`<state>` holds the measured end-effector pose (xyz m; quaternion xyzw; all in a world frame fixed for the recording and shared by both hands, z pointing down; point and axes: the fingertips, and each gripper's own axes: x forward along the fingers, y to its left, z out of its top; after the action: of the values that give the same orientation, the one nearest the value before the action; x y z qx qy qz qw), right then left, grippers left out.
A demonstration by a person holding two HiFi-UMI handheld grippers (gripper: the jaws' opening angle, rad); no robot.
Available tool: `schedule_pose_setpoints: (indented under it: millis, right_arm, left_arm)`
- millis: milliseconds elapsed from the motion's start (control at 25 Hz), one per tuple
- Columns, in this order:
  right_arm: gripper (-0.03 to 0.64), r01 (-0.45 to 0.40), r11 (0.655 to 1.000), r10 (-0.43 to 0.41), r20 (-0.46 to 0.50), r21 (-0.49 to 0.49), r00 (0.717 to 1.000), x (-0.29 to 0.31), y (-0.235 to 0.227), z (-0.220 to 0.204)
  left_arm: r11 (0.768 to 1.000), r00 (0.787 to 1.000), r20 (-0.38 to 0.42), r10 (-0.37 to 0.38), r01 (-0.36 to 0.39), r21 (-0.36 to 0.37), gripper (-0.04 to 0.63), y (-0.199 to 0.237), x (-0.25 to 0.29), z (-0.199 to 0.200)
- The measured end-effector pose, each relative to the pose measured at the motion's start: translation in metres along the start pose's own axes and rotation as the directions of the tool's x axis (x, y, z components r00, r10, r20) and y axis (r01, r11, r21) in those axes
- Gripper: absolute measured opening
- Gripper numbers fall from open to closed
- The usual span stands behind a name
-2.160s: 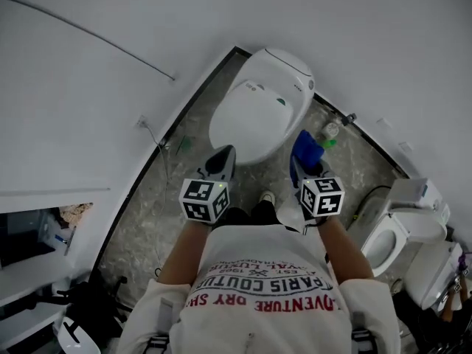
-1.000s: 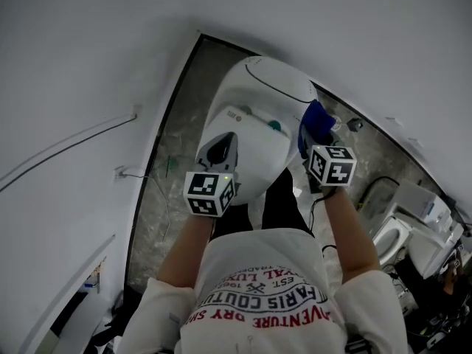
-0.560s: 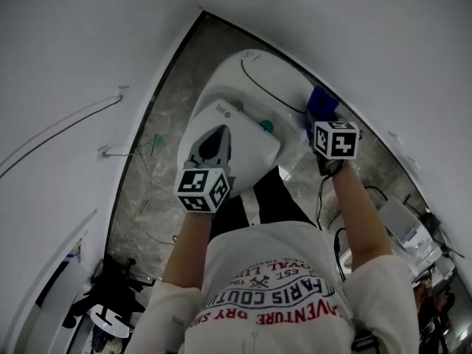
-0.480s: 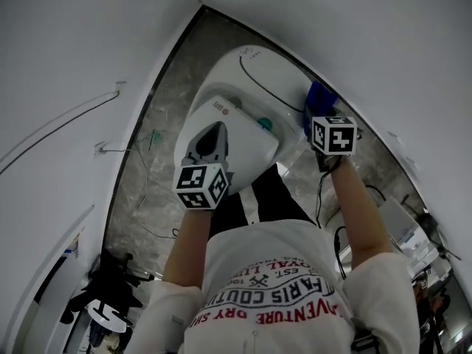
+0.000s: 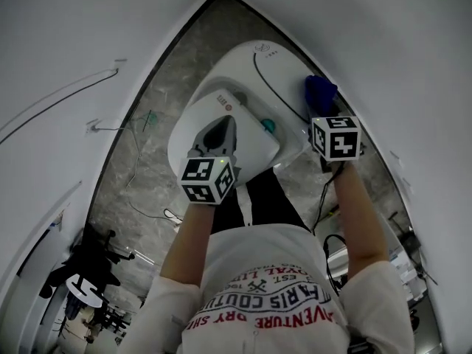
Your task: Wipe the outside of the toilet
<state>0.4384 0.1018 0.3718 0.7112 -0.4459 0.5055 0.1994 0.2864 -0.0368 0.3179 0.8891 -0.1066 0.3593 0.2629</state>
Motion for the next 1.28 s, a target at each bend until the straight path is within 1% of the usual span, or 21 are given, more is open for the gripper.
schedule_pose_setpoints:
  millis: [160,320,520,640,720,840,1040,1120,1200,1280]
  right_arm:
    - [0.075,-0.007,0.997,0.007,-0.001,-0.080,1.000,0.012,0.009,0.018]
    - [0.075,-0.003,0.985,-0.002,-0.034,-0.174,0.999,0.026,0.015,0.041]
    - [0.075,-0.003,0.954,-0.009,-0.040,-0.299,0.999,0.039,0.027,0.062]
    - [0.075,-0.017,0.926,0.003,-0.038,-0.376,0.999,0.047,0.036,0.075]
    - [0.074,-0.016,0.895,-0.004,-0.043,-0.446,0.999,0.051,0.044,0.084]
    - [0.074,-0.011,0.828,-0.022,-0.051,-0.561,0.998,0.059,0.061,0.095]
    - [0.074,-0.025,0.753,-0.020,-0.061,-0.658,0.998,0.079,0.091,0.120]
    - [0.074,-0.036,0.701,-0.023,-0.073,-0.713,0.997,0.089,0.109,0.126]
    - [0.074,-0.057,0.630,-0.030,-0.098,-0.774,0.995,0.100,0.128,0.128]
    - [0.074,-0.086,0.568,-0.037,-0.130,-0.819,0.991,0.110,0.145,0.128]
  left_arm:
    - [1.000,1.000,-0.012,-0.010,0.011,0.023,0.006,0.006,0.002,-0.005]
    - [1.000,1.000,-0.010,0.005,-0.005,0.000,0.006,0.022,0.003,-0.009]
    - [1.000,1.000,0.002,0.021,-0.021,-0.022,0.006,0.045,0.004,-0.010]
    - [0.999,1.000,0.014,0.020,-0.020,-0.041,0.006,0.056,0.006,-0.016]
    - [0.998,1.000,0.021,0.017,-0.016,-0.054,0.006,0.066,0.006,-0.021]
    - [0.997,0.999,0.029,0.020,-0.018,-0.073,0.006,0.084,0.004,-0.030]
    - [0.993,0.998,0.050,0.032,-0.026,-0.114,0.006,0.114,-0.005,-0.036]
    - [0.991,0.997,0.061,0.036,-0.028,-0.134,0.006,0.127,-0.012,-0.036]
    - [0.988,0.997,0.072,0.042,-0.031,-0.152,0.006,0.142,-0.019,-0.038]
    - [0.985,0.996,0.078,0.051,-0.038,-0.167,0.006,0.157,-0.024,-0.042]
